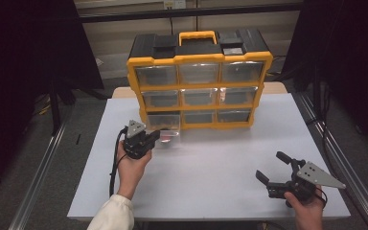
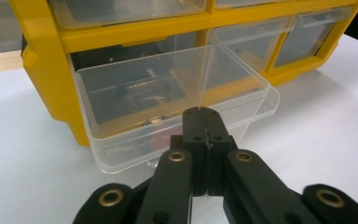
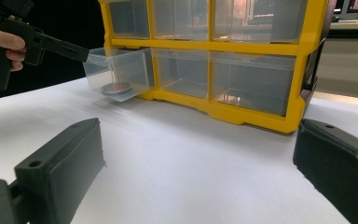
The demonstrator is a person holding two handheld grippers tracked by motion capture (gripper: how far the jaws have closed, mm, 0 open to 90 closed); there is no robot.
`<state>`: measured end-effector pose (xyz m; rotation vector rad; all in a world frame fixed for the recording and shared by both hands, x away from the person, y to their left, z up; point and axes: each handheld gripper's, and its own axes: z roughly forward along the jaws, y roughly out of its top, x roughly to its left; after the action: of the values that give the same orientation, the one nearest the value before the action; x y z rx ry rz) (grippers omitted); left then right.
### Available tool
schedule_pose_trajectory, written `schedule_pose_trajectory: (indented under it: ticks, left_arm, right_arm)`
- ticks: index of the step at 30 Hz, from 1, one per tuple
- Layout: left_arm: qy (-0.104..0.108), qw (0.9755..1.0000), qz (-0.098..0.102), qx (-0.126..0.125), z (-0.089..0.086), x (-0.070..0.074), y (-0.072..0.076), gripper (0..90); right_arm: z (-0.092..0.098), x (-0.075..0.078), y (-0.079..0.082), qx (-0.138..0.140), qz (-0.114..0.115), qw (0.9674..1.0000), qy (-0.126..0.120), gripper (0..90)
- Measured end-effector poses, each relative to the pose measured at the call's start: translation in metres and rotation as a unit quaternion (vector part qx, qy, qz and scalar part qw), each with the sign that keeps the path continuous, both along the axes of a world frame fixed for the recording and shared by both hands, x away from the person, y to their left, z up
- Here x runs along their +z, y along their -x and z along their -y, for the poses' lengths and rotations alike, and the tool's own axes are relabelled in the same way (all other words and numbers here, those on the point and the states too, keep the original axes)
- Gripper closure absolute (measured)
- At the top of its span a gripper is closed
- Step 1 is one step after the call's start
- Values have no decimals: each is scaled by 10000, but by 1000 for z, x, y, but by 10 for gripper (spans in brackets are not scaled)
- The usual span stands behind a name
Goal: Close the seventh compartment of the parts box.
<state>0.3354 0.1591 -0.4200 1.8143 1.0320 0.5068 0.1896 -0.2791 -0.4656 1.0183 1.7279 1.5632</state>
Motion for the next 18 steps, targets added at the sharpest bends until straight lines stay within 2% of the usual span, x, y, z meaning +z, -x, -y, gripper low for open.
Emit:
schedule_pose_trajectory:
  ticks: [5,7,10,16,18]
  left_arm:
    - [73,10000,31,26,1,-1,-1,900]
    - [-1,10000,44,-1,0,-1,-2,900]
    - [104,9999,54,18,1,-2,-3,900]
    - [108,9999,78,35,2,-2,-4,900]
    - [42,9999,76,50,1,-2,-4,900]
  right_arm:
    - [0,0,0,16,-1,10000,9,13]
    - [0,0,0,-10,-2,10000,-2,14]
    - [0,0,0,-8,17,10000,0,13]
    - [1,0,0,9,5,10000,-17,13]
    - [1,0,1,-4,-1,10000,-4,13]
